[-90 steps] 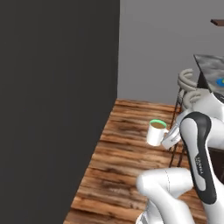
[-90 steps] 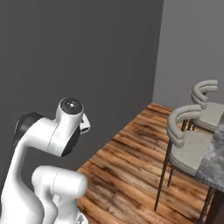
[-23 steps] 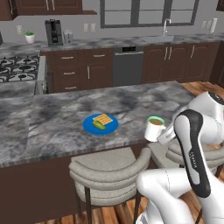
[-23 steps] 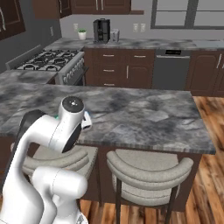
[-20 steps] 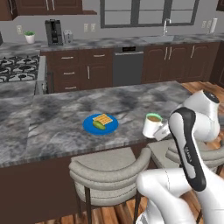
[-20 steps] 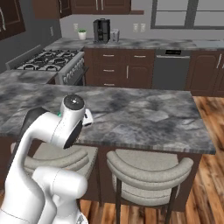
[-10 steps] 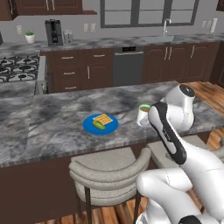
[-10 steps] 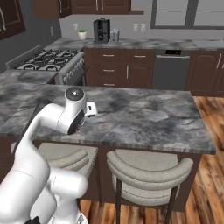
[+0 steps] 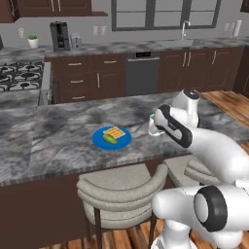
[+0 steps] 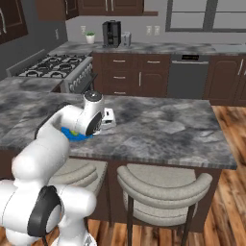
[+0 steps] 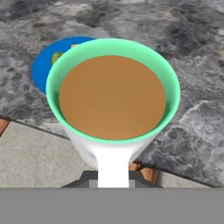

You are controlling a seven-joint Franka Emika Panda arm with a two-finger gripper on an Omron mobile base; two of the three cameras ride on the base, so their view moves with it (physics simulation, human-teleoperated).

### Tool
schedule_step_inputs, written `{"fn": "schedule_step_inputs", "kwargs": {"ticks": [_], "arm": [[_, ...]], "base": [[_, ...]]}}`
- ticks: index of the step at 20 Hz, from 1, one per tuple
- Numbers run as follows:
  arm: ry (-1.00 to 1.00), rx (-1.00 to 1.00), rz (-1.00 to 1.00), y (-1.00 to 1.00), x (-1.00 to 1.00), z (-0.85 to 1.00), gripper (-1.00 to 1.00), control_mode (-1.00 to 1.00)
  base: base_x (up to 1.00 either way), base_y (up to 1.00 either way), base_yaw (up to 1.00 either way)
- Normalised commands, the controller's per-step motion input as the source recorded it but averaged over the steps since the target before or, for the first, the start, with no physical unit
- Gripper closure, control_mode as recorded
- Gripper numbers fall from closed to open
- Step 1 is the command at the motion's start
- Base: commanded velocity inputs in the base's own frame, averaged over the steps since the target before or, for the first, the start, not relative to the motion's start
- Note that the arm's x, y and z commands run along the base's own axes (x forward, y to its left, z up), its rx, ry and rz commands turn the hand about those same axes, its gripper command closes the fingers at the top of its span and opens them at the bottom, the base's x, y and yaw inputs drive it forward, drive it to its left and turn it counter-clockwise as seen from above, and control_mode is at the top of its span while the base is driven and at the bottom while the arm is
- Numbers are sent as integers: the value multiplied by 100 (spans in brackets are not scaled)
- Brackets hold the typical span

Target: Pick up the brewed coffee from the coffee machine and place it next to the breakfast plate on the dining counter.

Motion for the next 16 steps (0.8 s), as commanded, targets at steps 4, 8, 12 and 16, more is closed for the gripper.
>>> {"fn": "schedule_step_inputs", "kwargs": {"ticks": [4, 8, 12, 16], "arm": [[0, 0, 0, -5, 55, -57, 100, -100], [0, 0, 0, 0, 54, -54, 100, -100], [0, 0, 0, 0, 61, -44, 100, -100], [0, -1, 0, 0, 61, -48, 100, -100]], "base": [[0, 0, 0], [0, 0, 0], [0, 0, 0], [0, 0, 0]]}}
